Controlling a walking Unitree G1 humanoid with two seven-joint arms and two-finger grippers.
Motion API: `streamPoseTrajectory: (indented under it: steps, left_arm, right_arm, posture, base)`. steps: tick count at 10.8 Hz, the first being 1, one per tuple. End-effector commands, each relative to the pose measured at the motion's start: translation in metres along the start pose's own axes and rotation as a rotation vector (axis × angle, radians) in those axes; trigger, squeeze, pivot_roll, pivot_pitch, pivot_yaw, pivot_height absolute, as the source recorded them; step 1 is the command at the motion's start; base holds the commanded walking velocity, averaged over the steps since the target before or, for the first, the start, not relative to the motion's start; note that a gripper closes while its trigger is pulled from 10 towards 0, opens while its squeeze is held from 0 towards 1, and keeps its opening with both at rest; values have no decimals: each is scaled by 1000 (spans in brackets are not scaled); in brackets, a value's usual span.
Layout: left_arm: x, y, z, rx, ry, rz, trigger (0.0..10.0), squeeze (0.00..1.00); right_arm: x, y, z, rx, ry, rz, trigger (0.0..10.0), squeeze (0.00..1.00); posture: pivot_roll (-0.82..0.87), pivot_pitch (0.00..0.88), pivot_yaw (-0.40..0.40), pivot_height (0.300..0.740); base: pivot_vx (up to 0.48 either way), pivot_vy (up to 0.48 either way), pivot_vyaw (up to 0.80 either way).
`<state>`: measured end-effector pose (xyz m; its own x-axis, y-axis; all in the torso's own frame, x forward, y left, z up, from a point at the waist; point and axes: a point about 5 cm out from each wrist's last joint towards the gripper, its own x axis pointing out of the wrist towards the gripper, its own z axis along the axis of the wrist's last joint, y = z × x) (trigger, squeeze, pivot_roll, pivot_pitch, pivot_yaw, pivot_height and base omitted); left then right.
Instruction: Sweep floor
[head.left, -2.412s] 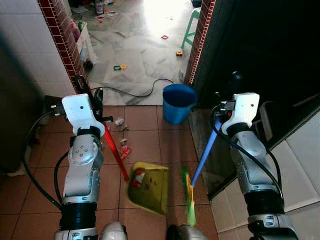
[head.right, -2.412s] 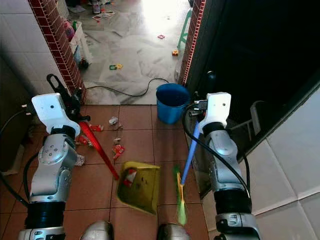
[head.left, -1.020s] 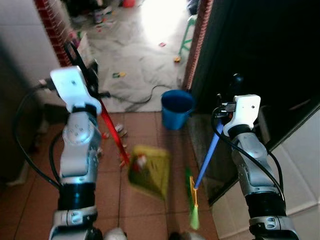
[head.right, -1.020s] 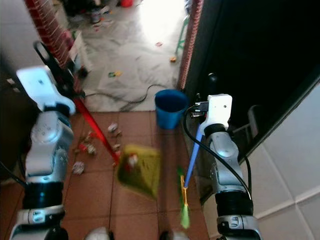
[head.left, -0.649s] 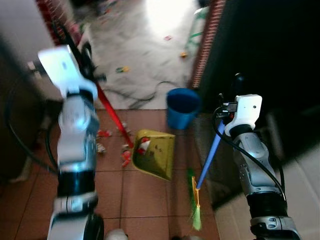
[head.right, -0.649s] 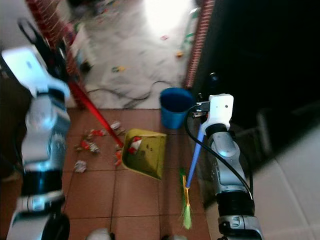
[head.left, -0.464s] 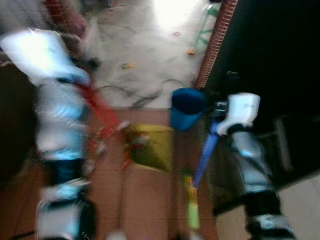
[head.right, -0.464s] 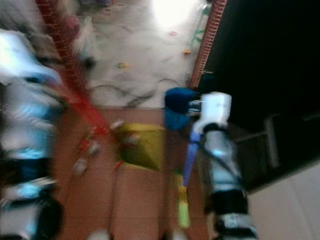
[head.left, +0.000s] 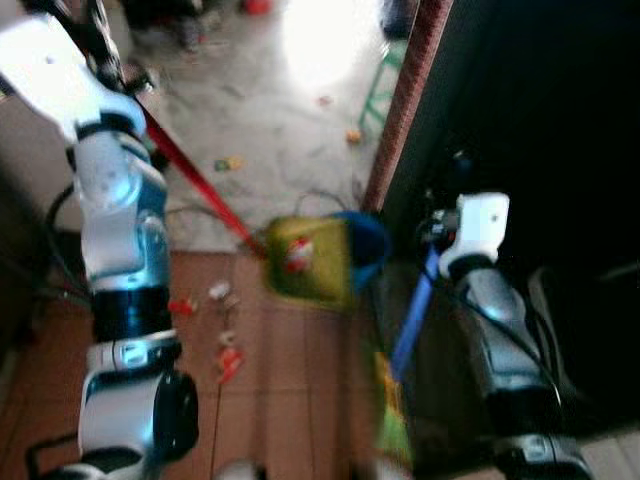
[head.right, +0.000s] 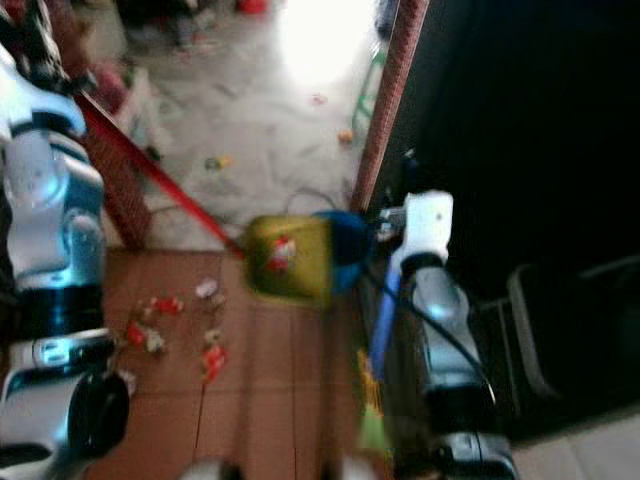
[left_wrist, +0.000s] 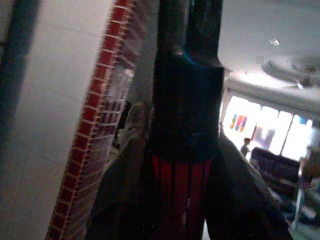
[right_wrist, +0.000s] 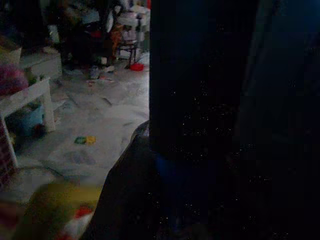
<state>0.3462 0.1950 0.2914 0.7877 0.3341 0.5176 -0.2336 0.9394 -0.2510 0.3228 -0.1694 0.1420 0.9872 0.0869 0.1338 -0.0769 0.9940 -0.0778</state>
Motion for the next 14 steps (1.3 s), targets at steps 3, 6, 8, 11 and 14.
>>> streamPoseTrajectory:
  steps: [3,6,8,11,14]
  left_arm:
    - [5,-12,12,-27,-77,-32,10000,0]
    - [6,-11,12,-4,-91,-11,10000,0]
    - [6,-9,13,16,-102,1,10000,0]
    - [7,-9,11,24,-103,13,10000,0]
    - [8,-14,12,40,-125,-2,10000,0]
  right_arm:
    - [0,-9,8,-27,-36,-21,10000,0]
    - [1,-9,8,-28,-37,-20,10000,0]
    - [-1,-10,7,-30,-33,-21,10000,0]
    - [-3,-11,6,-34,-27,-18,10000,0]
    - [-3,-12,6,-35,-27,-21,10000,0]
  posture:
    - [-18,6,-21,740]
    - [-20,2,-22,740]
    - [-25,8,-21,740]
    - [-26,11,-25,740]
    - [-30,12,-22,740]
  base:
    - [480,0,0]
    - [480,0,0]
    - [480,0,0]
    - [480,0,0]
    - [477,0,0]
